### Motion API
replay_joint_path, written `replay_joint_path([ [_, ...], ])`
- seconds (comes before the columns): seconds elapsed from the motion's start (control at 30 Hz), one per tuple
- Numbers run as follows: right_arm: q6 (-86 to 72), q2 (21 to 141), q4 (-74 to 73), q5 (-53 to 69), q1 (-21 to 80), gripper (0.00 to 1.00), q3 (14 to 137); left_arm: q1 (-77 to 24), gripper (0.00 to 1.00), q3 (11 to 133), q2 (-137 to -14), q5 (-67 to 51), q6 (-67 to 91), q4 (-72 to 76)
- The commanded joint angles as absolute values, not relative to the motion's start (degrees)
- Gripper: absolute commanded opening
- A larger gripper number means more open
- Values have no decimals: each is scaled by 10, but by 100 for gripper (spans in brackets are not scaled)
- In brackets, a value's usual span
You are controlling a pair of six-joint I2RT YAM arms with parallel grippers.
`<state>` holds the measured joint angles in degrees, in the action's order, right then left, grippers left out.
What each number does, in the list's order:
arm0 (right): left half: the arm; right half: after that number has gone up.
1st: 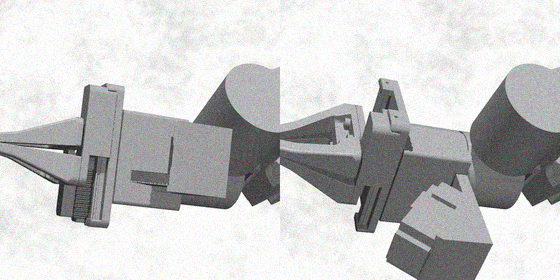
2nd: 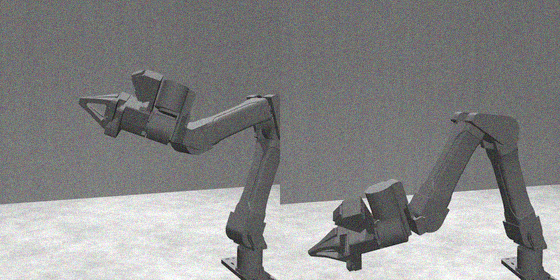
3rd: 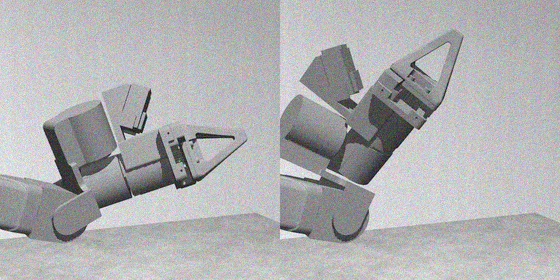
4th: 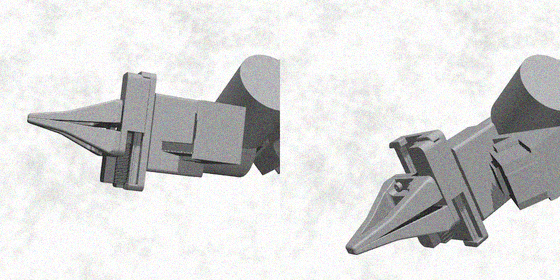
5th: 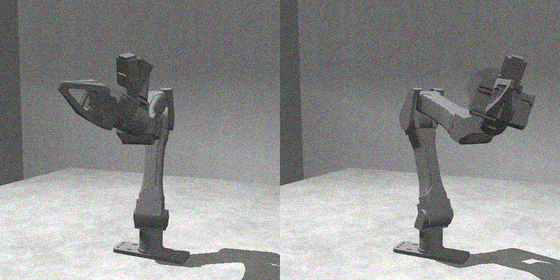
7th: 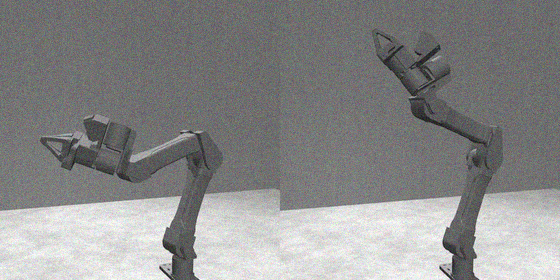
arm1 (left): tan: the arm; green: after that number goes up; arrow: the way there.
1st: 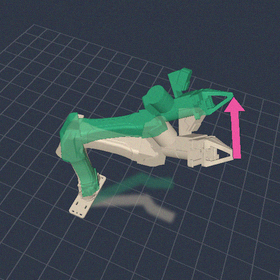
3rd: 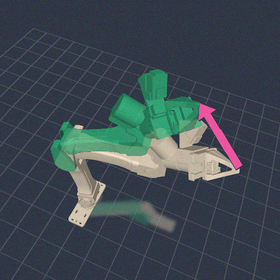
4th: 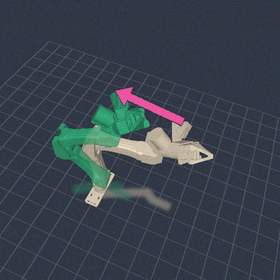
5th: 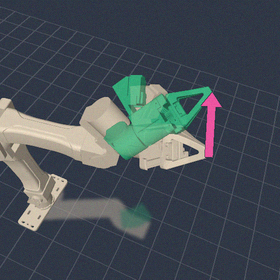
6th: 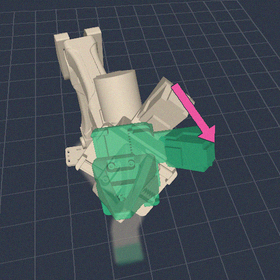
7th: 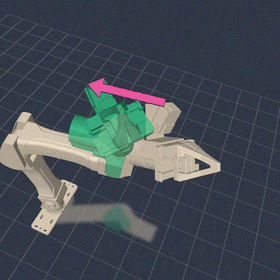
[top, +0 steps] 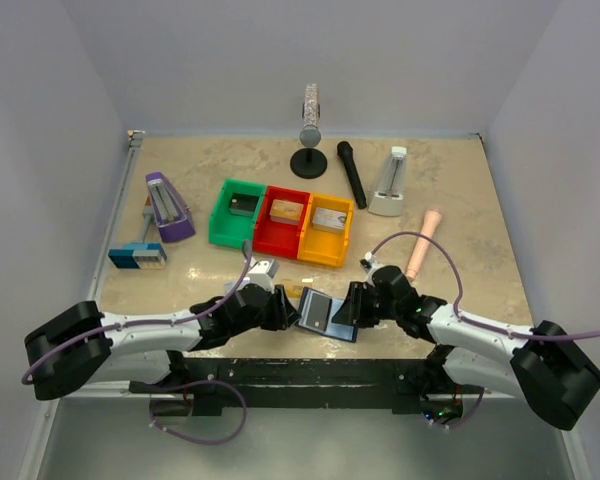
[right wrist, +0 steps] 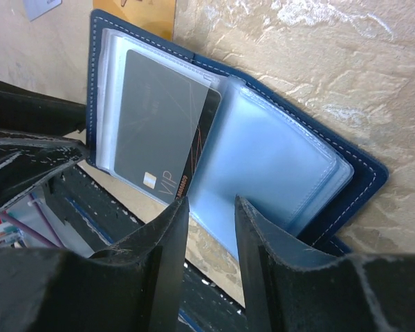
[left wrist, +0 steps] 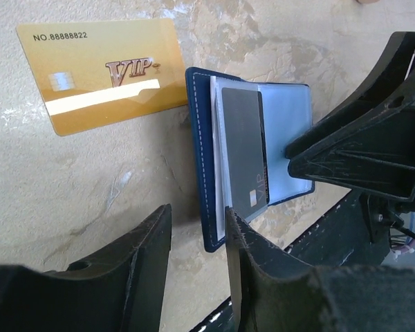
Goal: Take the credit cards out of the card holder
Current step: Remove the credit card from the card holder.
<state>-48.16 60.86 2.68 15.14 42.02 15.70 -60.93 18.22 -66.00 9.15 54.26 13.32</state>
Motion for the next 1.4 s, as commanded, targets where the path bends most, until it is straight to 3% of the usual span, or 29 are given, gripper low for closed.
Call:
replay_joint_path([
  [0.0, -477, 625, 40, 149, 408, 38, 146, -610, 41, 177, -678, 81, 561, 186],
  [0.33, -445, 594, -22, 127, 405, 40, 165, -612, 37, 140, -688, 50, 582, 265],
  [0.67, -417, 573, -77, 115, 404, 41, 199, -622, 26, 116, -700, 40, 601, 302],
  [0.8, -418, 543, -103, 116, 404, 43, 212, -623, 28, 101, -663, 60, 602, 282],
  [1.0, -417, 502, -127, 134, 405, 55, 243, -621, 36, 99, -558, 121, 592, 158],
  [1.17, -422, 517, -108, 156, 405, 56, 257, -618, 37, 98, -491, 156, 584, 126],
  [1.37, -443, 575, -55, 175, 405, 55, 252, -617, 34, 147, -525, 121, 544, 176],
])
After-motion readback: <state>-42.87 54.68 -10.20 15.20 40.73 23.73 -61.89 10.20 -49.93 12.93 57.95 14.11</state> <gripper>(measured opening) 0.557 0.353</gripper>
